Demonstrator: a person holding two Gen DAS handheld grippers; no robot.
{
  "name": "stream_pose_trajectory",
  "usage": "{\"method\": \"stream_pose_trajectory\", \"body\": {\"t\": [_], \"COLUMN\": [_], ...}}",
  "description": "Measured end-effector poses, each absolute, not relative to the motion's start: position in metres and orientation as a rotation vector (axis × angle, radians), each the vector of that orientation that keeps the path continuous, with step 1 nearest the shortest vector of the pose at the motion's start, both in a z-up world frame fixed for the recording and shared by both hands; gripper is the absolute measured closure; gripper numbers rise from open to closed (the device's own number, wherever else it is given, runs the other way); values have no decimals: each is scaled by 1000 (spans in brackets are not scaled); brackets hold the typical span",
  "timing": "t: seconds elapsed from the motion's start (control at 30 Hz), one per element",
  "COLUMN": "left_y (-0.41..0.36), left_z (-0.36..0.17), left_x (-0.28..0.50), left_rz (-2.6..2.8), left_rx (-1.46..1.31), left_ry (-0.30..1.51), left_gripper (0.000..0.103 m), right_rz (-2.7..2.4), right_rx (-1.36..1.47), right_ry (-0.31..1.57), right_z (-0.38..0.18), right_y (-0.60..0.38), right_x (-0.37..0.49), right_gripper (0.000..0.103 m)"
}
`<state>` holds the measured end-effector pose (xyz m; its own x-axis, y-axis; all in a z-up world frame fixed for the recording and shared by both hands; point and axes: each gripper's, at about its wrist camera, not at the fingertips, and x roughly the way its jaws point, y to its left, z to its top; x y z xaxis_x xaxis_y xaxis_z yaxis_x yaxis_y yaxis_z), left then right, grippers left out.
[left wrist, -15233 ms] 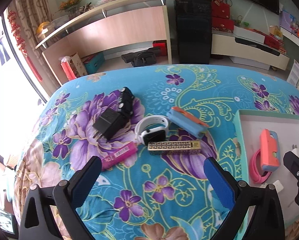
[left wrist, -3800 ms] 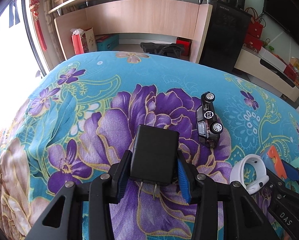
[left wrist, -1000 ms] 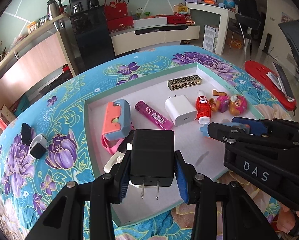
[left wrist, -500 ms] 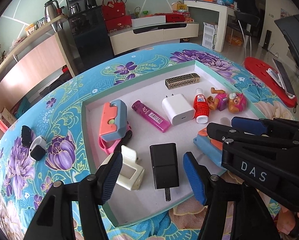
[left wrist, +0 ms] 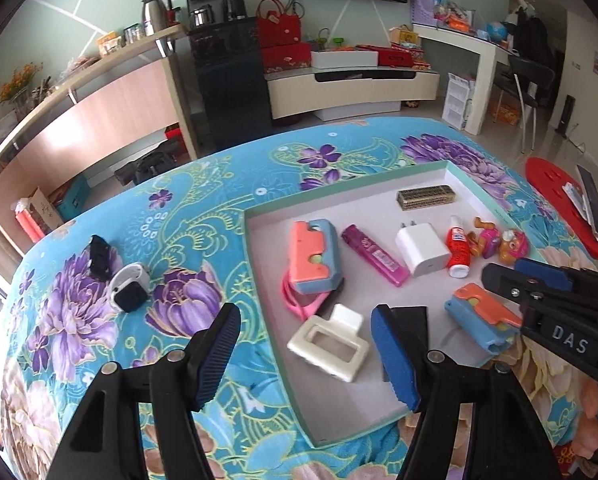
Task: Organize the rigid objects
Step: 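Open both tools to release the plug and case in the tray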
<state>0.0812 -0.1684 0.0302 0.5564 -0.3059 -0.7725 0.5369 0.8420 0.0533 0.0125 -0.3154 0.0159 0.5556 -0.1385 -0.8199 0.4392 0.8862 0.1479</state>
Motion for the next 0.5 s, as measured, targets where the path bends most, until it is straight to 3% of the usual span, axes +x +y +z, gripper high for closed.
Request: {"method": "stream_pose_trajectory", "body": {"t": [0.3,0.5], "left_y": [-114,-98], "left_z": [21,17], "left_x": [115,123], "left_rz": [-284,-233], "left_rx": [235,208], "left_ry": [897,917], "left_gripper": [25,20], "right_rz": [-306,-278], "right_rx": [325,279], "right_ry": [943,958], "right_z": [14,13], "right_y": [-298,-279], "right_x": [24,33], "right_gripper": [58,47]}}
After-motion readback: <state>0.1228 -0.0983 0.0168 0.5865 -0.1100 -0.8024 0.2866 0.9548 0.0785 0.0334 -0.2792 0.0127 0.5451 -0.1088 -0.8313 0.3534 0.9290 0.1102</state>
